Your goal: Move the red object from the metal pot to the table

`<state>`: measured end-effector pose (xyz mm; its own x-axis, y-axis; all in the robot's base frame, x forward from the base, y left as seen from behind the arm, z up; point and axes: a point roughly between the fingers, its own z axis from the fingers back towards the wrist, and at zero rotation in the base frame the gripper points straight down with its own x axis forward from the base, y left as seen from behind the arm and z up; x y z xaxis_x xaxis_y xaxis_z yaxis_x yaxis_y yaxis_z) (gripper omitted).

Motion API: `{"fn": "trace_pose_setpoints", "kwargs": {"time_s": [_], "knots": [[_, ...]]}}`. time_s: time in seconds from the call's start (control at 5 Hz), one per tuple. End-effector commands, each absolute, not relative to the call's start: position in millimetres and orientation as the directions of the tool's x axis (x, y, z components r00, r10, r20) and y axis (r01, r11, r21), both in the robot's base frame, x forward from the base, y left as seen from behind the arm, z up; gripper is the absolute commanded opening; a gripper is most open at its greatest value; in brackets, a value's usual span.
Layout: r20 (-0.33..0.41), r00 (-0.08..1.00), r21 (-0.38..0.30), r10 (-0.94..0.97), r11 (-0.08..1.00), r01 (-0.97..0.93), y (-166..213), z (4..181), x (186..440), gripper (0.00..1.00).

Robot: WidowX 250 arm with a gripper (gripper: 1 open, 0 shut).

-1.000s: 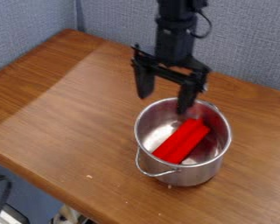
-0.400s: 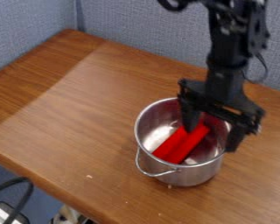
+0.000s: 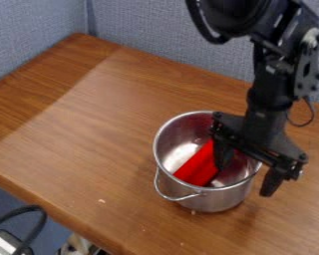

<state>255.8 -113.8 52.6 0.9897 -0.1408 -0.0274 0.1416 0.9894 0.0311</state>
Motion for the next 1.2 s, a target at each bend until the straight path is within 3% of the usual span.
{"fn": "trace_pose_setpoints", "kwargs": {"time_s": [0.0,0.2,0.4,0.6,0.8,1.0], "knots": [[0.011,0.991,0.042,-0.136,0.99,0.136,-111.3,61.3,249.2,1.0],[0.021,0.974,0.047,-0.225,0.973,0.224,-100.6,49.0,250.2,1.0],[0.026,0.95,0.047,-0.312,0.949,0.311,-90.7,37.9,253.4,0.0],[0.024,0.947,0.048,-0.322,0.946,0.32,-98.4,33.1,258.0,0.0],[0.018,0.946,0.043,-0.324,0.945,0.323,-109.4,27.2,261.0,1.0],[0.016,0.945,0.04,-0.326,0.945,0.326,-122.4,25.5,264.6,1.0]]}}
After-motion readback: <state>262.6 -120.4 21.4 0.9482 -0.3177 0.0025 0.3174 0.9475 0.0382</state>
